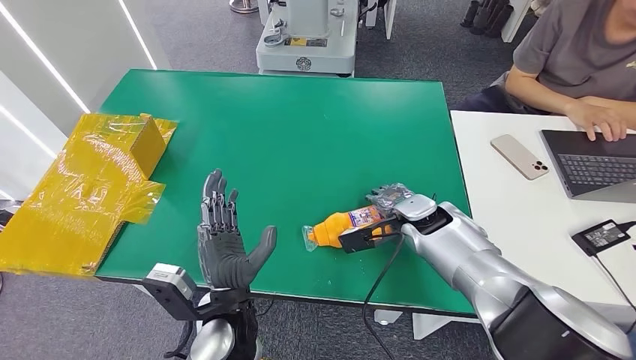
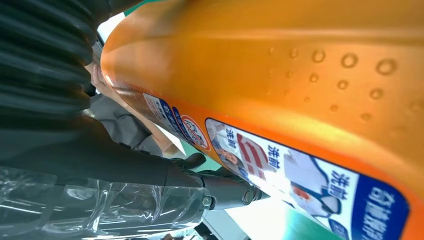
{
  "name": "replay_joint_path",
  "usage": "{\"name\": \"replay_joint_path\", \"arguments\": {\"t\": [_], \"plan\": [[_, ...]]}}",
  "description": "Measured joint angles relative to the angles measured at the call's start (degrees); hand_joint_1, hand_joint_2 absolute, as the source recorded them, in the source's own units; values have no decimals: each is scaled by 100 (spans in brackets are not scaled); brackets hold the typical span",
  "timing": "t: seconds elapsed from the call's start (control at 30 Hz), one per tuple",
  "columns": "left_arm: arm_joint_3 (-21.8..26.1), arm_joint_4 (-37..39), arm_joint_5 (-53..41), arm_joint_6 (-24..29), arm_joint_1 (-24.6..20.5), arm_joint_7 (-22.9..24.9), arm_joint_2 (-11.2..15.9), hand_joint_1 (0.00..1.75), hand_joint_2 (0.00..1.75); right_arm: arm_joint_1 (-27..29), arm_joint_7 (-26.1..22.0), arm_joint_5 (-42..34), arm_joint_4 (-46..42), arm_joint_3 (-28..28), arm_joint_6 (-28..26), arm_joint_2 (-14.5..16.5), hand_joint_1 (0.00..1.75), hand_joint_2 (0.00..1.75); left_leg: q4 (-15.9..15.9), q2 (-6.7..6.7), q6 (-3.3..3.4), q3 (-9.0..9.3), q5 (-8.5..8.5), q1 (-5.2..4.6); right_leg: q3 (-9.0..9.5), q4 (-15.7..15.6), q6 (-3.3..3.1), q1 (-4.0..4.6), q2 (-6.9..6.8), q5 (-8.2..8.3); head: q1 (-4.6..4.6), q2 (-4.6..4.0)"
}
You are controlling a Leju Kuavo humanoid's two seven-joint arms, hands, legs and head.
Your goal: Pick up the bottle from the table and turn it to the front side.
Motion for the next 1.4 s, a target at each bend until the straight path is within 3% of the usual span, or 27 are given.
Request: {"name": "replay_joint_path", "arguments": {"t": [0.53, 0.57, 0.67, 0.7, 0.73, 0.83, 1.17, 1.4], "plan": [[2, -78, -2, 116, 19, -1, 43, 0, 175, -46, -55, -11, 26, 36, 315, -17, 0, 175, 0, 1, 0, 1, 0, 0, 0, 0, 0, 0, 0, 0, 0, 0], [2, -79, -2, 119, 24, -1, 44, 0, 175, -55, -61, -8, 28, 40, 319, -19, 15, 175, 0, 1, 0, 1, 0, 0, 0, 0, 0, 0, 0, 0, 0, 0], [2, -91, -2, 126, 33, 0, 48, 0, 175, -72, -99, 25, 31, 51, 340, -23, 132, 175, 0, 1, 0, 1, 0, 0, 0, 0, 0, 0, 1, 0, 0, 0], [2, -97, -2, 128, 34, 0, 49, 0, 175, -76, -118, 43, 31, 57, 344, -25, 159, 175, 0, 1, 0, 1, 0, 0, 0, 0, 0, 0, 1, 0, 0, 0], [2, -101, -2, 131, 35, 0, 49, 0, 175, -79, -137, 72, 32, 66, 329, -26, 165, 175, 0, 1, 0, 1, 0, 0, 0, 0, 0, 0, 1, 0, 1, 0], [2, -105, -2, 152, 35, -1, 51, 0, 175, -104, -194, 160, 29, 102, 221, -31, 174, 175, 0, 1, 0, 1, 0, 0, 0, 0, 0, 0, 1, 0, 1, 0], [4, -127, 5, 216, 40, -7, 80, 0, 175, -141, -267, 232, 8, 192, -35, -32, 175, 175, 0, 0, 0, 0, 0, 0, 0, 1, 0, 0, 0, 0, -1, 0], [7, -230, 13, 250, 119, -32, 97, 0, 175, -145, -171, 118, -7, 164, -605, 10, 175, 175, 0, 0, 0, -2, 0, 0, 0, 1, 0, 0, -1, 0, 0, 0]]}}
